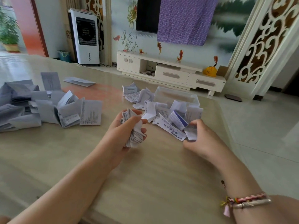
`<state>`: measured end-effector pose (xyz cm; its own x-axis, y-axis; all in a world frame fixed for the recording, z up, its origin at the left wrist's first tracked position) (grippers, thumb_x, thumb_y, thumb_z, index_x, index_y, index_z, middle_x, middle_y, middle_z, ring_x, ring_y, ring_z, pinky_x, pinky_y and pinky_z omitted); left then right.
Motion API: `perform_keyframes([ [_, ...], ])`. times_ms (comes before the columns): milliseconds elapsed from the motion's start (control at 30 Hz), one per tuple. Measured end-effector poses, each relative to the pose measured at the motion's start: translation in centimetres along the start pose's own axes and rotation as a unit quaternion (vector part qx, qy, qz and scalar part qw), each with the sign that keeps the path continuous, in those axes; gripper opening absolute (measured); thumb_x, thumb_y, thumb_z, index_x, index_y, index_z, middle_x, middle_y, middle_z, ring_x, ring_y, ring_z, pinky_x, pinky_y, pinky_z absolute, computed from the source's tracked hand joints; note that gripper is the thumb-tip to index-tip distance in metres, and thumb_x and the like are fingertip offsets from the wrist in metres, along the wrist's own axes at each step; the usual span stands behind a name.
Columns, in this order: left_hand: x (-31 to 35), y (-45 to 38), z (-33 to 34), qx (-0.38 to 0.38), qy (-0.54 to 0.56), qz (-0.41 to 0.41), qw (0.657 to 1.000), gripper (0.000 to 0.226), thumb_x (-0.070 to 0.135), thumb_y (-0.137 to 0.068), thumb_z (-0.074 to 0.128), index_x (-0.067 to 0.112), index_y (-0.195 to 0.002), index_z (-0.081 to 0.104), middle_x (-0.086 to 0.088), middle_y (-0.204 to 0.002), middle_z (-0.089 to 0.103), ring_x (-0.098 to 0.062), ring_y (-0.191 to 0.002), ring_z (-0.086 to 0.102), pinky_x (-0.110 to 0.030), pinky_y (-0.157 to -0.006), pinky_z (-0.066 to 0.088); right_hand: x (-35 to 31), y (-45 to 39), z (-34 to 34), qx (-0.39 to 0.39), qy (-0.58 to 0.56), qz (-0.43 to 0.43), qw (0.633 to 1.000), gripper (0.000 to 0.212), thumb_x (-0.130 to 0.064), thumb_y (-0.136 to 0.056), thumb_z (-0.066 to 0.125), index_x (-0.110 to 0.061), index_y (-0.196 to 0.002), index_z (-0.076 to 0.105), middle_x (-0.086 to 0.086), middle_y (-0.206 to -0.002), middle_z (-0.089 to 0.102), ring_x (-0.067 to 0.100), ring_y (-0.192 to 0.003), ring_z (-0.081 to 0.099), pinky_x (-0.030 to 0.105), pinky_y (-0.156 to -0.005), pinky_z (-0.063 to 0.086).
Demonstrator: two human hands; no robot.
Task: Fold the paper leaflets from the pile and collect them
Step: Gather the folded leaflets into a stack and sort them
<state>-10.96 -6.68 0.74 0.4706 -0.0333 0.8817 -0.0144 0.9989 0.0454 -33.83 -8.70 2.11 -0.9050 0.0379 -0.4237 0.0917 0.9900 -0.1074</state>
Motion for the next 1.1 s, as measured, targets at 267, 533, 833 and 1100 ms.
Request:
perform_keyframes([
  [267,-0.3,-0.1,-0.1,-0.018,0.022,-0.021,0.999,0.017,0.012,-0.091,0.06,0.012,-0.107,0.064,-0.011,-0.09,0.068,-0.02,-0.066,0.062,-0.034,-0.066,0.052,-0.4,1.4,-5.4,0.225,0.057,-0.003,0.973,0.015,-0.013,-0.088,0.054,-0.021,-0.1,0.057,0.006,-0.088,0.067,0.031,-0.073,0.056,0.032,-0.059,0.044],
  [533,-0.1,0.2,0.3,-0.048,0.031,-0.019,0.998,0.016,0.013,-0.09,0.061,0.012,-0.107,0.06,-0.013,-0.095,0.065,-0.02,-0.068,0.062,-0.031,-0.065,0.054,-7.3,4.0,-3.5,0.082,-0.395,-0.135,0.905,0.011,-0.015,-0.07,0.053,-0.019,-0.075,0.063,0.002,-0.071,0.066,0.009,-0.06,0.055,0.023,-0.052,0.043],
  [833,-0.6,0.9,1.6,-0.108,-0.081,-0.018,0.991,0.022,0.032,-0.089,0.061,0.018,-0.106,0.062,-0.009,-0.085,0.062,-0.018,-0.068,0.059,-0.03,-0.062,0.044,-12.0,4.5,-0.5,-0.023,-0.347,-0.263,0.9,0.016,-0.004,-0.076,0.052,-0.018,-0.073,0.057,-0.012,-0.072,0.058,0.002,-0.075,0.054,0.009,-0.068,0.039],
  [1100,-0.7,1.2,1.8,-0.107,-0.052,-0.032,0.992,0.026,0.039,-0.091,0.057,0.015,-0.101,0.06,-0.007,-0.08,0.06,-0.017,-0.069,0.058,-0.029,-0.063,0.048,-12.8,4.9,-0.7,0.088,-0.203,-0.335,0.916,0.024,-0.006,-0.084,0.063,-0.027,-0.076,0.057,-0.015,-0.097,0.047,0.013,-0.11,0.043,0.027,-0.097,0.036],
])
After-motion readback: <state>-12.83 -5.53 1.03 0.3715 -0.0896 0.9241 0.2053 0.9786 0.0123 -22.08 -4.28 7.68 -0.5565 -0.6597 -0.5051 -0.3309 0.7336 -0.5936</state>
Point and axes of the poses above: each hand's wrist, its own y-axis away from the middle knuckle, its own z-axis out of the palm, x = y × z, the point moved 10 cm from there along -y, towards the middle knuckle
